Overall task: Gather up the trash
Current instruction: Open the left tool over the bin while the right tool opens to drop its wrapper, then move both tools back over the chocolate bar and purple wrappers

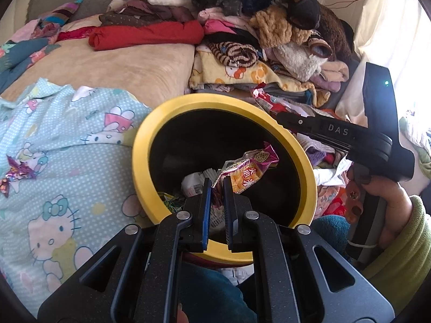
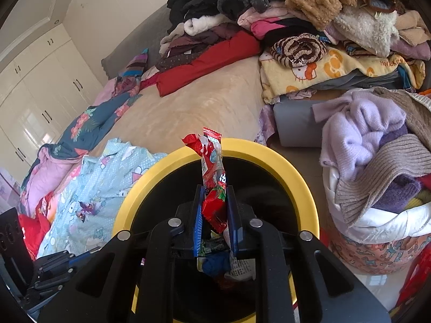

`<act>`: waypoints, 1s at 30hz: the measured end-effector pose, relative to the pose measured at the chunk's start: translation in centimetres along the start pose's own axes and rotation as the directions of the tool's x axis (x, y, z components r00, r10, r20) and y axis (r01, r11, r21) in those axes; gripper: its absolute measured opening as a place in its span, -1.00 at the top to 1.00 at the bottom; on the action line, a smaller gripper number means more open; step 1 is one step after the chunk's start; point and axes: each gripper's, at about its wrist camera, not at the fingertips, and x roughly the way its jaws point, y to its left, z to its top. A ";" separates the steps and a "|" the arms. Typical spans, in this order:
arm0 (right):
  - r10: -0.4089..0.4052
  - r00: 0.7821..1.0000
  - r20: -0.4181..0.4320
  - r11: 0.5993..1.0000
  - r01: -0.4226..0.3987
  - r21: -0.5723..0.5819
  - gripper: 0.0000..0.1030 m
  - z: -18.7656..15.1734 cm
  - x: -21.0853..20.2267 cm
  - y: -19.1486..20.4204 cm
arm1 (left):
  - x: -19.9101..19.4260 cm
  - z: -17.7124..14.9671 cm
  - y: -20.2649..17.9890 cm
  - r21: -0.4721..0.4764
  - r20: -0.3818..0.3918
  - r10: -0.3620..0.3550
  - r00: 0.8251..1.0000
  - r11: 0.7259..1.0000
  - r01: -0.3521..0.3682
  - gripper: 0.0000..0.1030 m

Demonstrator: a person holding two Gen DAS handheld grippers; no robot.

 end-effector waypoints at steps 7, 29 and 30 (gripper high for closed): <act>-0.001 1.000 -0.012 1.000 0.001 0.011 0.65 0.0 0.3 -0.4 | 1.3 0.5 0.0 0.014 -0.020 0.011 1.000 1.000 -0.011 0.91; 0.031 0.998 0.057 0.994 -0.025 -0.107 -0.09 -0.5 0.6 5.0 | -3.0 1.4 5.5 -0.089 0.124 0.221 0.968 0.974 -0.211 -0.72; 0.042 0.997 0.059 0.993 -0.035 -0.112 -0.10 -0.5 0.7 5.5 | -3.2 1.3 6.0 -0.095 0.129 0.232 0.964 0.971 -0.221 -0.76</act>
